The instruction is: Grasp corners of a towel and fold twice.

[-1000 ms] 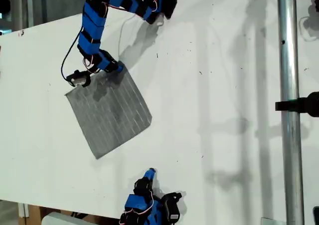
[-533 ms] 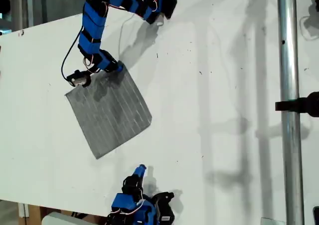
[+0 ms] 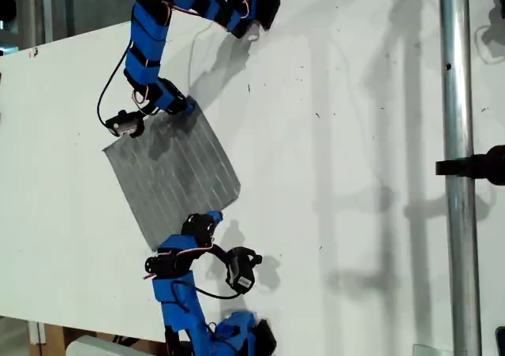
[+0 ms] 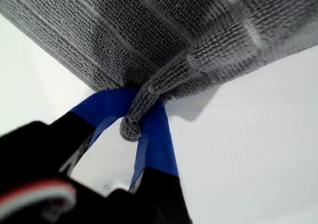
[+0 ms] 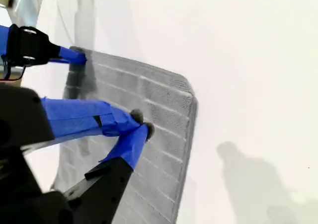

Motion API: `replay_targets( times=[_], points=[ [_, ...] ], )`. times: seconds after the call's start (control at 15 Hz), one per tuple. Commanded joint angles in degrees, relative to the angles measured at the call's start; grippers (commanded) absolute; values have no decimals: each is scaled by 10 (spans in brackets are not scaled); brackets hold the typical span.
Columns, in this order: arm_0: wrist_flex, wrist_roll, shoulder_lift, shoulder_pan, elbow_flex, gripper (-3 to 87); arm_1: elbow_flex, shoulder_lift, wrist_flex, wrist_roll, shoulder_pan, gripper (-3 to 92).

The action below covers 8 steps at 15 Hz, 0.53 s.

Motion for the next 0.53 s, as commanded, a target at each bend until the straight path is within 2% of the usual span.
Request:
replay_targets(
  times=[0.0, 0.07, 0.13, 0.27, 0.47],
  points=[
    [62, 57, -111, 1, -213, 11, 4, 4, -15, -9, 5, -2],
    [80, 79, -137, -5, -256, 139, 4, 4, -15, -9, 5, -2],
    [71, 111, -134, -14, -248, 245, 4, 4, -15, -10, 5, -2],
    [73, 146, -136, -32, -247, 374, 4, 4, -16, -10, 5, -2],
    [83, 162, -170, -62, -230, 392, 7, 6, -17, -10, 5, -2]
  ],
)
